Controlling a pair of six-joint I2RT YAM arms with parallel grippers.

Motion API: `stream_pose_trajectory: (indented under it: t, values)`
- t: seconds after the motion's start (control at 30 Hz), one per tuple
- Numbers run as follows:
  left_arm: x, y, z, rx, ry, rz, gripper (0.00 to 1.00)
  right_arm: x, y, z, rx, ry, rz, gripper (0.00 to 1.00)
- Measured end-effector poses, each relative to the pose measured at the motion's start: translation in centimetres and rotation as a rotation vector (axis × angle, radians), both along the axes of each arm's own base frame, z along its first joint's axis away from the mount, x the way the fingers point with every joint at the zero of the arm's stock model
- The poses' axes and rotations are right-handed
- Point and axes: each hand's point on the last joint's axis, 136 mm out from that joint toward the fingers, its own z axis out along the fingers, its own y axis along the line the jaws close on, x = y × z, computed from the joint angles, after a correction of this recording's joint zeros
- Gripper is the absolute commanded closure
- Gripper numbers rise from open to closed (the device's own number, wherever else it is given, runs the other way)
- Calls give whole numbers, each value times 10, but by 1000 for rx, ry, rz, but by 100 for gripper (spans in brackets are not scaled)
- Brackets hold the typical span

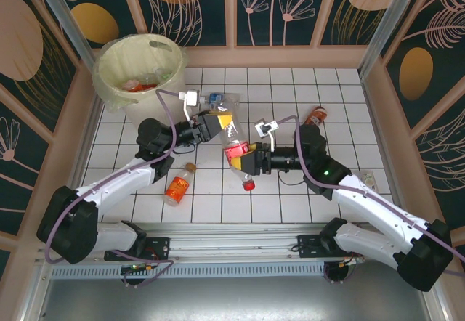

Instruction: Put the plastic bottles in the bin

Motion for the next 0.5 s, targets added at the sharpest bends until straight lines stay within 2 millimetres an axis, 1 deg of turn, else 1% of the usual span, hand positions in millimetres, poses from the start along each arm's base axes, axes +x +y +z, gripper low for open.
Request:
stream_pose_trajectory:
  t: [0.07, 0.17, 0.2, 0.3, 0.37, 0.43, 0.5]
  values:
    - [0, 0, -1, 4, -2, 3, 48, 0, 0, -1, 0, 0, -2, 41]
    - [1, 0, -3, 23, -2, 13, 51, 0, 0, -3, -3, 1, -3, 37]
    - [0, 0, -3, 31, -6, 15, 51, 0, 0, -3, -2, -1, -2, 35]
    - [0, 0, 2, 48, -20, 25, 52, 1, 0, -3, -1, -7, -4, 20]
    - [2, -1, 10, 64, -42, 43, 52, 1, -1, -7, -15, 2, -12, 10]
    - [7, -1, 19, 92, -65, 74, 51, 2, -3, -11, -32, 7, -24, 3]
    - [14, -1, 28, 131, -92, 117, 51, 2, -6, -14, -47, 7, -37, 1]
